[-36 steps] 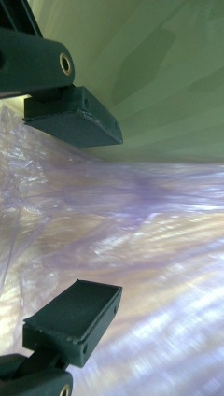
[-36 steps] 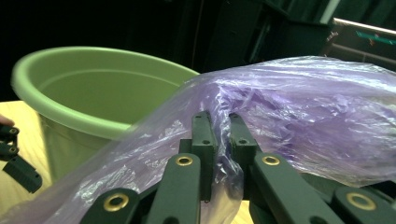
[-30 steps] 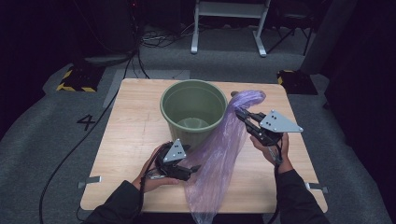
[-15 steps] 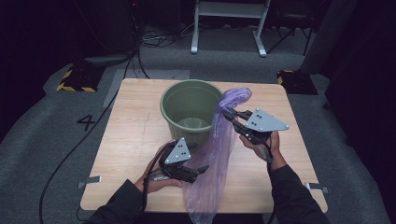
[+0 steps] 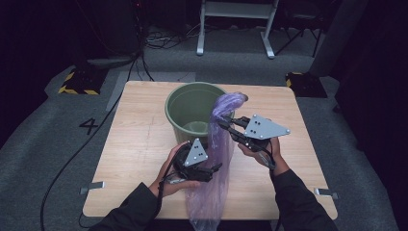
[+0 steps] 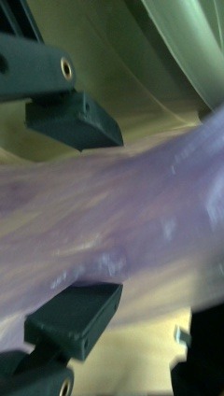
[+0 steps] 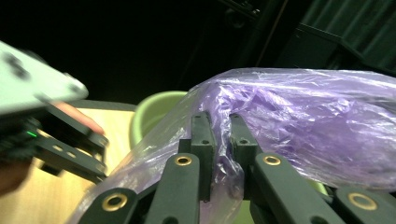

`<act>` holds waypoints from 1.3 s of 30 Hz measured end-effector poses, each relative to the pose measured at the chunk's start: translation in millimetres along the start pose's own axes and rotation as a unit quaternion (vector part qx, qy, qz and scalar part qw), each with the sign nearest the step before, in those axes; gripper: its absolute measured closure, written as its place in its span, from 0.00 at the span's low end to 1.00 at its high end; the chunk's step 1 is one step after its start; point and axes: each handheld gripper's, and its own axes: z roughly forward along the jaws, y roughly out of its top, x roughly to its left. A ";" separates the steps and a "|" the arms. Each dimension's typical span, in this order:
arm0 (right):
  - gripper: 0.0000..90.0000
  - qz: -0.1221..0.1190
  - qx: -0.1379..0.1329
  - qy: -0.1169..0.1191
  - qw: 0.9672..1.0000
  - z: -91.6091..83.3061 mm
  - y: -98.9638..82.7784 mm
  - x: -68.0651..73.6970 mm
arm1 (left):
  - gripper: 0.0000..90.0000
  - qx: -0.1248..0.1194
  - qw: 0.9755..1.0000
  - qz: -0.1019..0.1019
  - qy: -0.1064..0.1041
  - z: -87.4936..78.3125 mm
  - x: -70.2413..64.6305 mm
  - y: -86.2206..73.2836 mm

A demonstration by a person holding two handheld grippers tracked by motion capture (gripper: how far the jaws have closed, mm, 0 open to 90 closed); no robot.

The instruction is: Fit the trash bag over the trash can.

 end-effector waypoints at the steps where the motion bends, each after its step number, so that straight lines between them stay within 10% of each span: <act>1: 0.94 -0.001 -0.002 0.003 1.000 0.3 1.5 0.9 | 0.33 0.003 1.000 -0.001 0.008 1.1 0.3 -0.5; 13: 0.94 0.011 -0.015 0.034 0.999 8.9 6.3 7.6 | 0.85 0.029 0.998 0.040 0.038 -6.5 6.4 -15.3; 24: 0.94 0.024 0.008 0.044 0.999 33.1 7.6 3.8 | 0.93 0.025 0.998 0.041 0.040 -26.8 17.4 -25.3; 39: 0.47 0.063 0.077 0.016 0.995 58.9 4.6 0.6 | 0.96 0.011 0.999 0.031 0.042 -38.7 24.1 -26.7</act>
